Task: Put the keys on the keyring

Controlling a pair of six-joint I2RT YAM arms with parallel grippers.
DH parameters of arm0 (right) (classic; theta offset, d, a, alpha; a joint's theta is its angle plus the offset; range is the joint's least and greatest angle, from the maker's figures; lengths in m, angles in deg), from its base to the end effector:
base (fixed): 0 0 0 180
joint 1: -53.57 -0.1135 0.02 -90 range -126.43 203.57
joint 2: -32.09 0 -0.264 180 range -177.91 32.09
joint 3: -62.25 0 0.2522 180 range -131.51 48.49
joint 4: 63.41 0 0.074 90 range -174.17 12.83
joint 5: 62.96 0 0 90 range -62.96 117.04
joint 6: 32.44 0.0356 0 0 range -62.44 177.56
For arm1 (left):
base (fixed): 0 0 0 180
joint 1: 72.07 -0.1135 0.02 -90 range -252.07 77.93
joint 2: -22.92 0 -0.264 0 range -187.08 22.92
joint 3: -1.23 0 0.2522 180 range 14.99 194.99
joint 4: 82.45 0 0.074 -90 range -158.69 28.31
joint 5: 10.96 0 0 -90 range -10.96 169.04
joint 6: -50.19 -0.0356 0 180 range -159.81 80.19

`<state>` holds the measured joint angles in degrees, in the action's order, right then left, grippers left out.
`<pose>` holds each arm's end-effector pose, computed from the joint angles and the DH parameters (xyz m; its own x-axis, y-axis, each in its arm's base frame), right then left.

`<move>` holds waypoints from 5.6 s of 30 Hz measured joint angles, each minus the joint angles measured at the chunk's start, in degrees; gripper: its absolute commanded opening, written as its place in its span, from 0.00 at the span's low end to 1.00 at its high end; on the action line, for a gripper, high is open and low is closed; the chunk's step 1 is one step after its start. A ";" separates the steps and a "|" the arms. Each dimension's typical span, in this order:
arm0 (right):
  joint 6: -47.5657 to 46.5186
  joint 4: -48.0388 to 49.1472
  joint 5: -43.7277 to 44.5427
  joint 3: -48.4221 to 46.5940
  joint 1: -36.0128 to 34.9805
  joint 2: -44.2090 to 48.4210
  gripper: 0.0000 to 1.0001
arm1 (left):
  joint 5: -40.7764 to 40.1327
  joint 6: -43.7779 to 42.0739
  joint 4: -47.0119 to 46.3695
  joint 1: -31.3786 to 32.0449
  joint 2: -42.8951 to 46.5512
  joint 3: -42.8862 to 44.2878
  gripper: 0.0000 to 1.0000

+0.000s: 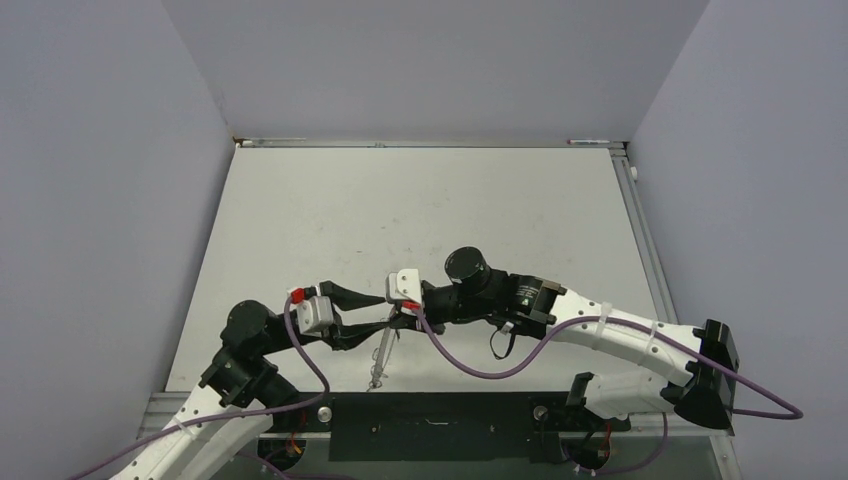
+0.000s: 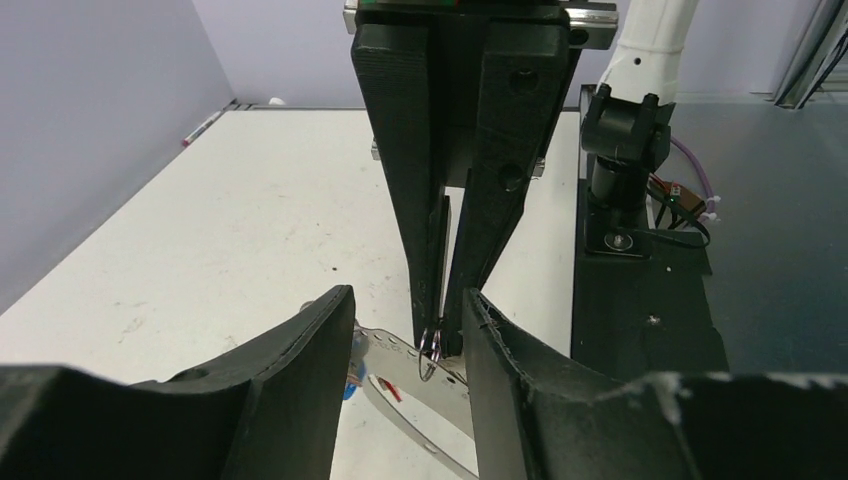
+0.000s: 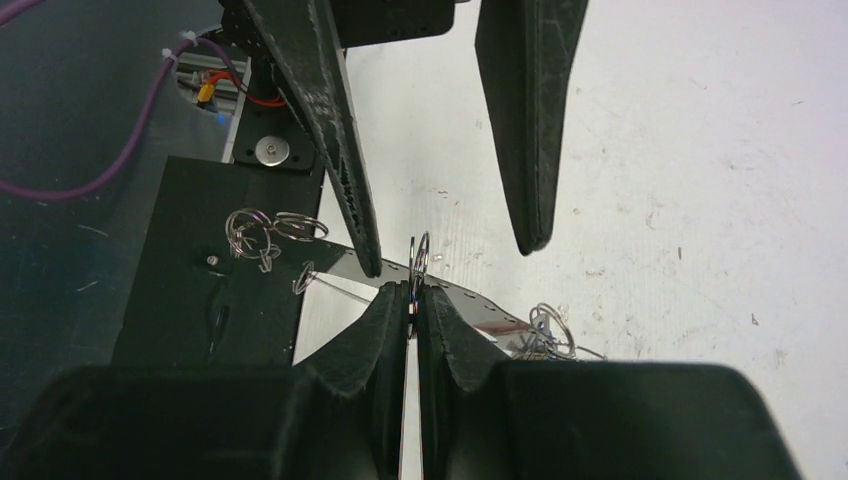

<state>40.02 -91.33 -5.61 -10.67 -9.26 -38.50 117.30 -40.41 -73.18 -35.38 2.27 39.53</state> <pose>0.1099 0.2561 0.3278 0.1046 -0.3518 -0.9302 -0.9855 -0.1620 -0.0496 0.0784 -0.0859 0.2979 0.1269 -0.0843 -0.9883 0.9591 0.2645 0.1006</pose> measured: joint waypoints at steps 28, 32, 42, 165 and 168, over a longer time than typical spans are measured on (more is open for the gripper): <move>-1.57 -4.44 5.18 -0.22 -3.23 3.08 0.05 | 7.48 0.07 2.99 1.49 -4.22 0.98 0.22; -1.60 -4.85 4.79 -0.70 -3.28 3.08 0.05 | 7.67 0.09 2.97 1.64 -4.79 0.98 0.17; -1.77 -6.56 4.33 -1.92 -3.69 2.29 0.05 | 8.57 1.90 2.12 1.79 -5.57 0.98 0.06; 19.93 31.65 -14.14 15.08 4.22 2.64 0.22 | 1.16 1.86 1.68 1.51 3.58 1.09 0.00; 19.93 31.50 -14.32 15.08 4.17 2.23 0.29 | 0.96 1.86 1.62 1.51 3.61 1.09 0.00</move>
<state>59.96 -59.83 -19.92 4.41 -5.08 -36.27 118.27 -38.56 -71.56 -33.88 5.88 40.62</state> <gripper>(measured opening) 0.232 0.005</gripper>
